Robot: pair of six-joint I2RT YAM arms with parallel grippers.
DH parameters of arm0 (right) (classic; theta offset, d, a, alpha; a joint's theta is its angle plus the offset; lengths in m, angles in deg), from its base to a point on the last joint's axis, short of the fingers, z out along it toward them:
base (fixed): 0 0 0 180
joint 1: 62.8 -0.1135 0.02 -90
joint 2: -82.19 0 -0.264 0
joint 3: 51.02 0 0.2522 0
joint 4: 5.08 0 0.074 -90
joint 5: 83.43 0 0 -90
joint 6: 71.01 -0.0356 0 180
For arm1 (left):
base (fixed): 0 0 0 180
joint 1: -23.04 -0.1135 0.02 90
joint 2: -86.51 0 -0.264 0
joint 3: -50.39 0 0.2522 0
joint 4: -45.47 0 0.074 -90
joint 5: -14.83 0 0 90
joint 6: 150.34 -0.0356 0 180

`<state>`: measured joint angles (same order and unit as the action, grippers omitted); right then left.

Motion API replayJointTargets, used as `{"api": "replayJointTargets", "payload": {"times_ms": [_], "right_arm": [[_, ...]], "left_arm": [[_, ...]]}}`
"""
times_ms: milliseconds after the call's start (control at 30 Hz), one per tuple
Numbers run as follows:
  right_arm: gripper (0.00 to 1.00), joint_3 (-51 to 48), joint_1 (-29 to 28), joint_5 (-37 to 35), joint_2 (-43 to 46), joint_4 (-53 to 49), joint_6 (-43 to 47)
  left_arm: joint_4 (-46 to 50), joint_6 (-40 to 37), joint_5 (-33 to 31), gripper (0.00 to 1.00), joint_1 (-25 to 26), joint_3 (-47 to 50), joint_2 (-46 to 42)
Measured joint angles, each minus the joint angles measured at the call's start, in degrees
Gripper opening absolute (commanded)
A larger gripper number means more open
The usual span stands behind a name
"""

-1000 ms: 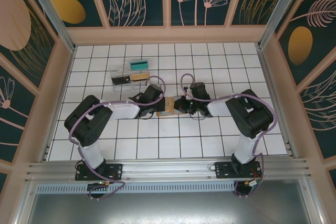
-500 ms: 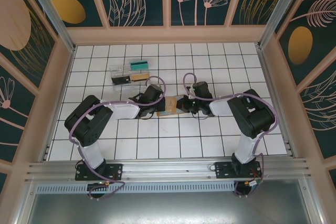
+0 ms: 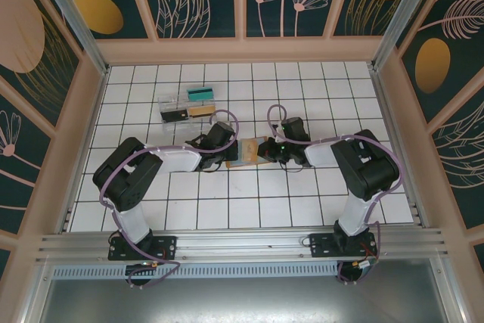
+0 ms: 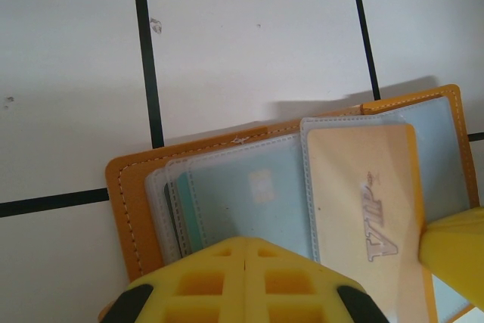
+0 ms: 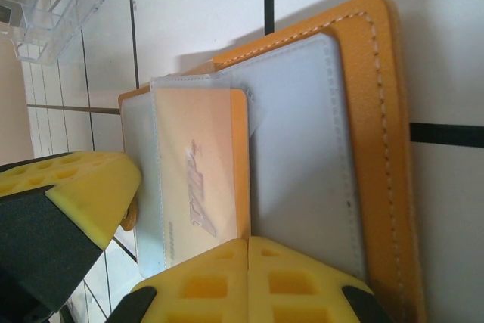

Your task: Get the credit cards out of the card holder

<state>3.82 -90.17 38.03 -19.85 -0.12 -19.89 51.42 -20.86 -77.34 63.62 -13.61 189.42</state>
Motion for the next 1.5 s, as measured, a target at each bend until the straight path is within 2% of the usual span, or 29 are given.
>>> {"api": "replayJointTargets", "payload": {"times_ms": [567,733,1033,1500], "right_arm": [[0.00,0.0,-0.3,0.3,-0.1,-0.1,0.6],[0.00,1.5,-2.0,0.1,-1.1,-0.3,0.6],[0.00,3.3,-3.1,0.1,-2.1,-1.3,0.7],[0.00,3.2,-1.4,0.0,-1.1,-4.0,2.4]], "left_arm": [[-0.1,0.0,0.0,0.00,0.0,0.0,0.0],[-0.1,0.0,0.0,0.06,0.0,0.0,-0.1],[1.3,-0.3,0.0,0.00,-0.1,-0.8,0.0],[0.1,-0.2,-0.9,0.00,-0.1,-1.4,1.3]]}}
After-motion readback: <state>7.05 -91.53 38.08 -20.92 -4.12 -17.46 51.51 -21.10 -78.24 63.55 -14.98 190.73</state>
